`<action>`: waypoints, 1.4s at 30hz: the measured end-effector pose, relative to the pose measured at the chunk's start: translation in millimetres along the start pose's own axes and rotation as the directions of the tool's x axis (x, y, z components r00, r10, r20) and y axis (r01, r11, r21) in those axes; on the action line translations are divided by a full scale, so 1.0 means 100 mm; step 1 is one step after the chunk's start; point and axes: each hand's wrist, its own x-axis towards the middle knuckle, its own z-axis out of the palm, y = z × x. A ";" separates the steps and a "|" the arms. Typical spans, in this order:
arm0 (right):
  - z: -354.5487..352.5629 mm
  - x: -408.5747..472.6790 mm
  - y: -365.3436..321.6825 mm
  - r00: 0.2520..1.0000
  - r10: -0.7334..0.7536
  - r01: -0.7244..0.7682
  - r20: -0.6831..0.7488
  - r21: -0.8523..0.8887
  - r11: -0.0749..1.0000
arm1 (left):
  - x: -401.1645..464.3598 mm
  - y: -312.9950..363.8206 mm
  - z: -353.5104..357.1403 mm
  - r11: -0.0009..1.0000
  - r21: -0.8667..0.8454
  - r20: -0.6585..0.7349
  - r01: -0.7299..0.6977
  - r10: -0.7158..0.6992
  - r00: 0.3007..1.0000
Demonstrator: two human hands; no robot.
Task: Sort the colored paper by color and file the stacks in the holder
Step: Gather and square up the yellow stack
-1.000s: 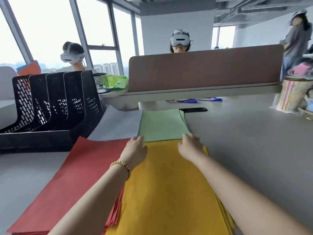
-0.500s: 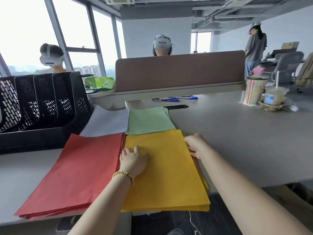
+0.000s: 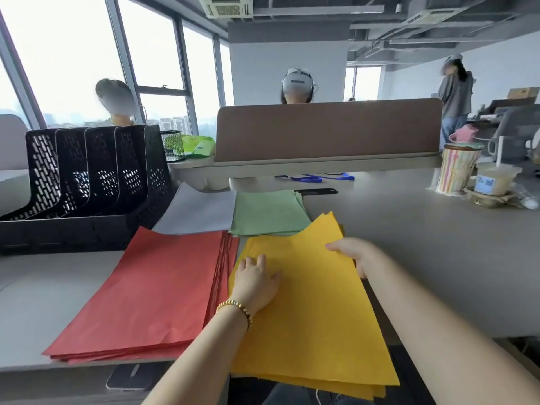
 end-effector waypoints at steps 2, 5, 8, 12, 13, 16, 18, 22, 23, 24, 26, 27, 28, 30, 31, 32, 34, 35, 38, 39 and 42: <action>-0.08 -0.06 0.10 1.000 0.007 -0.006 -0.026 0.024 1.000 | 0.02 -0.03 -0.09 0.993 -0.114 -0.038 -0.006 0.002 0.999; -0.16 -0.14 0.23 0.998 -0.059 0.060 -0.009 0.125 0.990 | 0.09 -0.14 -0.11 0.999 -0.021 -0.055 0.026 -0.027 0.998; -0.14 -0.21 0.23 0.983 -0.181 0.164 0.039 0.268 0.949 | 0.06 -0.10 -0.01 0.997 0.078 -0.021 -0.001 0.002 1.000; 0.06 -0.15 0.17 0.989 -0.132 0.136 -0.064 0.066 0.988 | 0.09 -0.02 -0.16 0.999 0.038 0.039 -0.035 0.034 0.999; 0.08 -0.13 0.15 0.986 -0.133 0.137 -0.098 0.028 0.990 | 0.14 -0.07 -0.23 0.999 -0.010 0.066 -0.031 0.031 0.997; 0.04 -0.15 0.05 0.971 -0.208 0.227 -0.118 0.180 0.957 | 0.22 -0.25 -0.42 0.923 -0.384 0.125 -0.016 0.069 0.990; 0.00 -0.18 -0.03 0.955 -0.257 0.289 -0.150 0.264 0.920 | 0.21 -0.34 -0.49 0.774 -0.633 0.128 0.028 0.068 0.989; 0.03 -0.25 -0.29 0.878 -0.353 0.423 -0.324 0.177 0.889 | 0.11 -0.27 -0.60 0.485 -0.864 0.205 0.138 0.086 0.975; 0.05 -0.29 -0.37 0.845 -0.388 0.460 -0.367 0.131 0.878 | 0.09 -0.22 -0.64 0.463 -0.879 0.166 0.115 0.069 0.984; 0.07 -0.32 -0.45 0.810 -0.427 0.500 -0.400 0.093 0.861 | 0.08 -0.18 -0.68 0.448 -0.891 0.107 0.077 0.042 0.993; 0.10 -0.42 -0.62 0.750 -0.499 0.574 -0.434 0.053 0.817 | 0.10 -0.10 -0.79 0.403 -0.915 -0.019 -0.018 0.002 1.000; 0.10 -0.48 -0.70 0.736 -0.522 0.596 -0.430 0.046 0.802 | 0.10 -0.07 -0.87 0.371 -0.927 -0.070 -0.063 -0.007 0.998; 0.10 -0.54 -0.79 0.722 -0.545 0.617 -0.427 0.040 0.786 | 0.12 -0.03 -0.96 0.350 -0.930 -0.125 -0.112 -0.013 0.992; 0.07 -0.67 -0.94 0.697 -0.588 0.659 -0.410 0.042 0.751 | 0.14 0.03 -1.14 0.342 -0.917 -0.233 -0.208 -0.033 0.972; 0.06 -0.72 -0.99 0.681 -0.618 0.682 -0.394 0.033 0.731 | 0.15 0.05 -1.22 0.371 -0.896 -0.283 -0.244 -0.051 0.958; 0.05 -0.75 -1.02 0.668 -0.645 0.701 -0.371 0.022 0.713 | 0.17 0.06 -1.27 0.412 -0.870 -0.324 -0.271 -0.065 0.944; 0.02 -0.78 -1.01 0.664 -0.668 0.710 -0.335 0.003 0.704 | 0.17 0.08 -1.32 0.456 -0.840 -0.358 -0.293 -0.062 0.932; 0.01 -0.77 -1.00 0.673 -0.661 0.697 -0.332 -0.017 0.717 | 0.17 0.08 -1.33 0.447 -0.848 -0.341 -0.284 -0.052 0.938; -0.05 -0.63 -0.91 0.770 -0.562 0.559 -0.302 -0.106 0.823 | 0.19 0.08 -1.27 0.444 -0.882 -0.183 -0.160 -0.010 0.983; -0.07 -0.57 -0.85 0.815 -0.506 0.481 -0.283 -0.158 0.862 | 0.19 0.07 -1.22 0.496 -0.863 -0.114 -0.096 -0.007 0.993; -0.04 -0.46 -0.57 0.922 -0.298 0.206 -0.248 -0.337 0.919 | 0.24 -0.01 -0.95 0.807 -0.590 0.015 0.026 -0.021 1.000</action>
